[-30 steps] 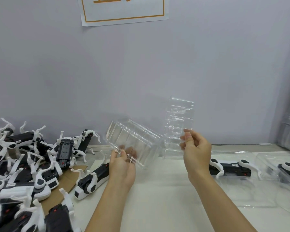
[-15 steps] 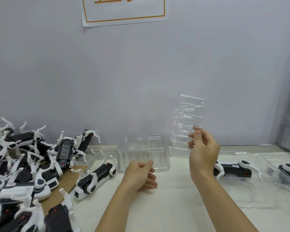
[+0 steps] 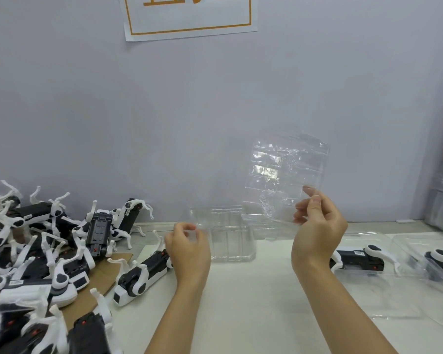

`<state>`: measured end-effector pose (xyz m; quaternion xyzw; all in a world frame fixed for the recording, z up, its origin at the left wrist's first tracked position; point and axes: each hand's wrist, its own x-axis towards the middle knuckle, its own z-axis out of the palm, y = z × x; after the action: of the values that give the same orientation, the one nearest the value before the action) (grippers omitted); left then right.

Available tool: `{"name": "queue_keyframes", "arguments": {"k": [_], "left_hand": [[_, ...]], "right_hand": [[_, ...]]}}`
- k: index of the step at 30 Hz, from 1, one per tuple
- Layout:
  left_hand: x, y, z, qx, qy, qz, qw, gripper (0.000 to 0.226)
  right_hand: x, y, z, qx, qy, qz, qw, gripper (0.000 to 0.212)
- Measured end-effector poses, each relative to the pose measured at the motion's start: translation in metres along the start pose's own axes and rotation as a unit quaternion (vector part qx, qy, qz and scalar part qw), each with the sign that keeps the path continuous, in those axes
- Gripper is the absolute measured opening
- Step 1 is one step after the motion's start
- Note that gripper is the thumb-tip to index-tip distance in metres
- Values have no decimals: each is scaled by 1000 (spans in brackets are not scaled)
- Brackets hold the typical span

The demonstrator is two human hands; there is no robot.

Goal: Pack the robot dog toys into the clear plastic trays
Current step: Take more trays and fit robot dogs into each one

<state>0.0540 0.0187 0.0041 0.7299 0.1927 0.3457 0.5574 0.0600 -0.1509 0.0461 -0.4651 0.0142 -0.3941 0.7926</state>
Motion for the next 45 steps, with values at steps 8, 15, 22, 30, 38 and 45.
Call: {"name": "queue_keyframes", "arguments": {"k": [8,15,22,30,38,45], "left_hand": [[0,-4,0,34,-33,-36,998,20],[1,0,-3,-119,-82,-102,984,18],[0,-3,1,-121,-112,-116,980,22],[8,28,-10,-193,-97,-8,976,25],[18,78,-44,-298,-107,31,948,14],[11,106,-54,-207,-195,107,953,17]], "right_hand": [[0,2,0,15,8,10,1000,30],[-2,3,0,15,-16,24,999,30],[-2,-3,1,4,-70,41,997,28],[-2,-31,10,0,-189,57,980,20],[-6,-74,22,-120,-328,48,936,7],[-21,-83,37,-213,-391,97,890,18]]}}
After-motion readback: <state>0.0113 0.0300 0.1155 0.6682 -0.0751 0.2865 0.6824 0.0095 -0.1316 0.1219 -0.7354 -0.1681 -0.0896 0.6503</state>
